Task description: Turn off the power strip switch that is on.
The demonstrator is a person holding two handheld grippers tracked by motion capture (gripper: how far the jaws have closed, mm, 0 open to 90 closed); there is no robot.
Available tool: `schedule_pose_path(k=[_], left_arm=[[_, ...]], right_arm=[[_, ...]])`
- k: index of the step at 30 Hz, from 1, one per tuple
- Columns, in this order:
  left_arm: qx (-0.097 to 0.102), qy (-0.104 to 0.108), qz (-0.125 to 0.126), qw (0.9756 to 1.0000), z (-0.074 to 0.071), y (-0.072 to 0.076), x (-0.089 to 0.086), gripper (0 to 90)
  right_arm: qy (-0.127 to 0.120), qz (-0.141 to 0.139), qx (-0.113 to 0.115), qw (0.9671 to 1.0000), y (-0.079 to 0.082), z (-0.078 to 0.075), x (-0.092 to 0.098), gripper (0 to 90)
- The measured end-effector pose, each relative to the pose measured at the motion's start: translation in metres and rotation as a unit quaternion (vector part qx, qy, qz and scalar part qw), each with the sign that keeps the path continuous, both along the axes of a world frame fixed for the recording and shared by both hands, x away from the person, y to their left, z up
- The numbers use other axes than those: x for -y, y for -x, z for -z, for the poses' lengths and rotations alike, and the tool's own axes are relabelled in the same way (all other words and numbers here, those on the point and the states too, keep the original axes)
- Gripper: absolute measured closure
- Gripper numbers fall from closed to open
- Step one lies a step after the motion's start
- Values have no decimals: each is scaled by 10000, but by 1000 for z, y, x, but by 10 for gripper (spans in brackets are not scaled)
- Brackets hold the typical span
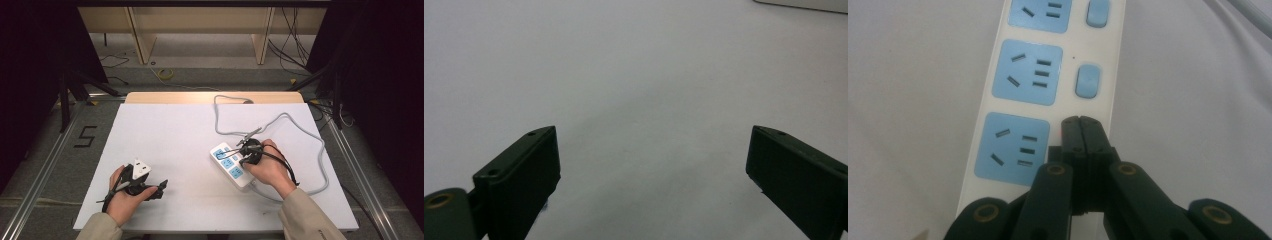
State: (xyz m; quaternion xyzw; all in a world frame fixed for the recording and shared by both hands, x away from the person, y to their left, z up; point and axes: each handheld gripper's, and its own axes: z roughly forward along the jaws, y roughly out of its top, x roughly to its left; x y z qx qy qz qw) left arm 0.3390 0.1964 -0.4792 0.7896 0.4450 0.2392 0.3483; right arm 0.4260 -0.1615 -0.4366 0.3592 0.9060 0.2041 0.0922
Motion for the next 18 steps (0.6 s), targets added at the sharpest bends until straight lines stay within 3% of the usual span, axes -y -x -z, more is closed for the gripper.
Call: schedule_pose_path(k=[18], left_arm=[[28, 2, -18, 10000, 0, 0, 0, 67]], right_arm=[[1, 63, -3, 10000, 0, 1, 0, 900]])
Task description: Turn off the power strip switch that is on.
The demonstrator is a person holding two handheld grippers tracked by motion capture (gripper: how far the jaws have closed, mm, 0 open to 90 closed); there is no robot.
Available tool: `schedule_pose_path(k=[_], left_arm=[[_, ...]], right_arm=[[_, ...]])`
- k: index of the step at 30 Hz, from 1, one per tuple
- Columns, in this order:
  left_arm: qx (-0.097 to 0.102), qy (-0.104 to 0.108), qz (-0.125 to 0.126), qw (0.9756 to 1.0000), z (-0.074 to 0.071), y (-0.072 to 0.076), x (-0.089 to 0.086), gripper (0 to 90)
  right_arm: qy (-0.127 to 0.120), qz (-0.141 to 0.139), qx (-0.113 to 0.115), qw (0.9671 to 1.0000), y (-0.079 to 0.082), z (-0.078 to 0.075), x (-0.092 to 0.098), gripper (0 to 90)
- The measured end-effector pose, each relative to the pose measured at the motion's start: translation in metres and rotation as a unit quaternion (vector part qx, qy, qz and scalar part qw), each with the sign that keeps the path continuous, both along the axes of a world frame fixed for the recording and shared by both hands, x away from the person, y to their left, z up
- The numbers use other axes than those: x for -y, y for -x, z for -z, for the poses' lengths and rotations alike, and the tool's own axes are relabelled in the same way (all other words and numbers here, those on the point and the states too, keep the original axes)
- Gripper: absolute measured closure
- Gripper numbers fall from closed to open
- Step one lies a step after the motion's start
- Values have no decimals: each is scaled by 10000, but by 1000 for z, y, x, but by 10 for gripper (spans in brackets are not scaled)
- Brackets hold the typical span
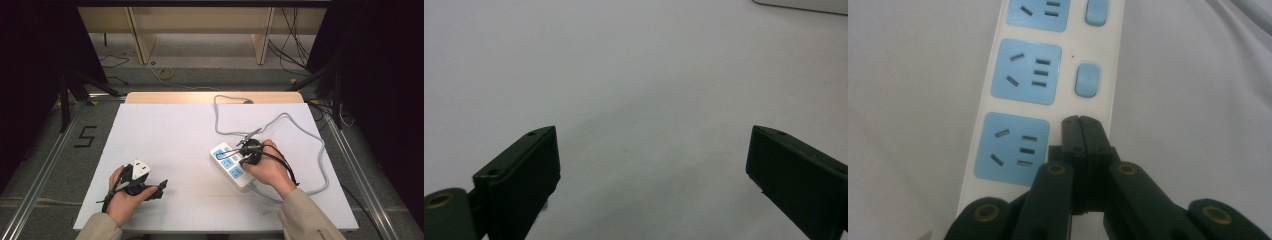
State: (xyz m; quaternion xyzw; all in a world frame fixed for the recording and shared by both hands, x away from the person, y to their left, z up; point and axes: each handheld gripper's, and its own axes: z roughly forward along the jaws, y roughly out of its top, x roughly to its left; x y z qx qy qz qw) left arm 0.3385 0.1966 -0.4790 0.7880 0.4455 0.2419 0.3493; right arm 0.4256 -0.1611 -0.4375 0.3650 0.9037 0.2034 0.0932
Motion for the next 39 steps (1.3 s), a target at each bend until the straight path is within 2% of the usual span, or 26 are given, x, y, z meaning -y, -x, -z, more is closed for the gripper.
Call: schedule_pose_path(k=[39], left_arm=[[-19, -4, 22, 10000, 0, -1, 0, 68]], right_arm=[[-17, 17, 35, 10000, 1, 0, 0, 900]])
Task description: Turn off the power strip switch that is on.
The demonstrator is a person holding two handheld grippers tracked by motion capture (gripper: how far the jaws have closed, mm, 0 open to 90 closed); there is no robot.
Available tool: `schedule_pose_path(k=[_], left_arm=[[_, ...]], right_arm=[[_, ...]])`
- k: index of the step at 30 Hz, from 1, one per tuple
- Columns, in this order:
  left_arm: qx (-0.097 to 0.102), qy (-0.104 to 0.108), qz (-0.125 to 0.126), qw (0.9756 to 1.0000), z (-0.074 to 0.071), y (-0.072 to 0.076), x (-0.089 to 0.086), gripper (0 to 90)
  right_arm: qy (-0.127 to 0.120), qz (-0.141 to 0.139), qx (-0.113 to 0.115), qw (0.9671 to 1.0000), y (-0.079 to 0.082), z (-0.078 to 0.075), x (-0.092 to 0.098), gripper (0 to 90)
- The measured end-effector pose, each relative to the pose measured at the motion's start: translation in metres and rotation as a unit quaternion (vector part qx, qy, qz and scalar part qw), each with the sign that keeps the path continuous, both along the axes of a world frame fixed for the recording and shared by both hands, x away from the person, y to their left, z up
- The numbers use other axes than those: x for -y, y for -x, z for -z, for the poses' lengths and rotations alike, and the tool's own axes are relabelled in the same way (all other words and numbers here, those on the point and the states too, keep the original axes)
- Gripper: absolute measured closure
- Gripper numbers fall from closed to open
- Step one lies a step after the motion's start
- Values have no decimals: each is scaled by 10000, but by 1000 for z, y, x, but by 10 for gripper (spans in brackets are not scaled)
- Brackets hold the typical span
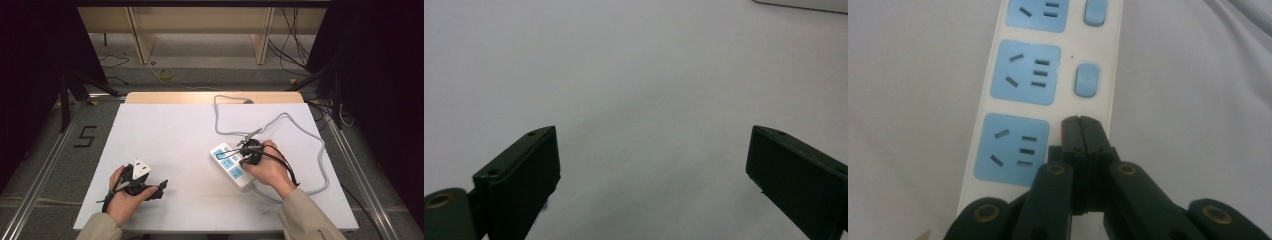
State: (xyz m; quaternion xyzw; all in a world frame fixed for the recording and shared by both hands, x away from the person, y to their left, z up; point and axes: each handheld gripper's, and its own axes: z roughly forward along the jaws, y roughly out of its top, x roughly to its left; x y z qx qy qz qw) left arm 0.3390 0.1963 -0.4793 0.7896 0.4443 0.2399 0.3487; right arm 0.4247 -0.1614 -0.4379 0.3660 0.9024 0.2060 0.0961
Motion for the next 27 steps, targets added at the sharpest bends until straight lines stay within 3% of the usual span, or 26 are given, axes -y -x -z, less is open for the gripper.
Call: schedule_pose_path(k=[20, 27], left_arm=[[3, 3, -3, 10000, 0, 0, 0, 68], [-5, 10, -5, 10000, 0, 0, 0, 68]], right_arm=[[-108, -16, 191, 9998, 4, -7, 5, 900], [-138, 105, 241, 9996, 4, -7, 12, 900]])
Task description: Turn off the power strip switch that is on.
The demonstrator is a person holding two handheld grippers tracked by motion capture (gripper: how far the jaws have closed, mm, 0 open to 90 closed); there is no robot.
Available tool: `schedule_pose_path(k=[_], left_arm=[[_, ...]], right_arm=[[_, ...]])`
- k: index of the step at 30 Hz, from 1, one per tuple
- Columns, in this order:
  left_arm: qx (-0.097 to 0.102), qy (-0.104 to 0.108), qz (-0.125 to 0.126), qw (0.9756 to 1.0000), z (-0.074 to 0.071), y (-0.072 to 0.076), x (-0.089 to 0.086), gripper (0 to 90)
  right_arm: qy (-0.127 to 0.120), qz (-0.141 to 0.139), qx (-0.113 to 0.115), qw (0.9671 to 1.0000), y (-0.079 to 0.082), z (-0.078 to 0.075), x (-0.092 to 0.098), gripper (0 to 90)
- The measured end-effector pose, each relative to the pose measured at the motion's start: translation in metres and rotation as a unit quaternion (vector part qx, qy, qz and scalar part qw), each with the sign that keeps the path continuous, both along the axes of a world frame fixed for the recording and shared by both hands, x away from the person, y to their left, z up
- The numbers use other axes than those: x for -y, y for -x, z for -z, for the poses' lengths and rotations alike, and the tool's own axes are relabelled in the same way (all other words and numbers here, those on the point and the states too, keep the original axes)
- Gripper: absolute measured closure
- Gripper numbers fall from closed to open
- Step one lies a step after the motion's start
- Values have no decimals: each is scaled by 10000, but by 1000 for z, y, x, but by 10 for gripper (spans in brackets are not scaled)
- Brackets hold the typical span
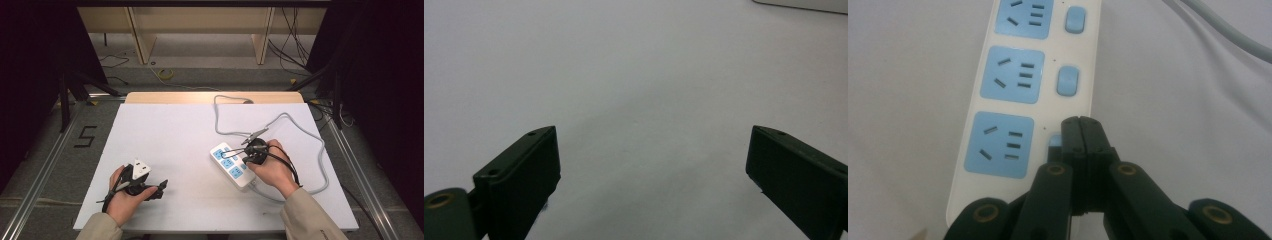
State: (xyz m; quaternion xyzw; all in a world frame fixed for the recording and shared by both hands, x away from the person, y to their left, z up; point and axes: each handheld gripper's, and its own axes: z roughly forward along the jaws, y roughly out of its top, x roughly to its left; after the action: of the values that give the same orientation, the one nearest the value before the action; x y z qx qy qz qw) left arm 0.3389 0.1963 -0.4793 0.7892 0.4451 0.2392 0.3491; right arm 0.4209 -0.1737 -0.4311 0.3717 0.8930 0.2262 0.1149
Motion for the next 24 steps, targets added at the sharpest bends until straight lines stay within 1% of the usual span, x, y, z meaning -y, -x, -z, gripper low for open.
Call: schedule_pose_path(k=[14, 24], left_arm=[[6, 12, -13, 10000, 0, 0, 0, 69], [3, 15, -10, 10000, 0, 1, 0, 70]], right_arm=[[-18, 197, 53, 9998, 2, 3, 17, 894], [-159, 368, 133, 9991, 5, 8, 30, 863]])
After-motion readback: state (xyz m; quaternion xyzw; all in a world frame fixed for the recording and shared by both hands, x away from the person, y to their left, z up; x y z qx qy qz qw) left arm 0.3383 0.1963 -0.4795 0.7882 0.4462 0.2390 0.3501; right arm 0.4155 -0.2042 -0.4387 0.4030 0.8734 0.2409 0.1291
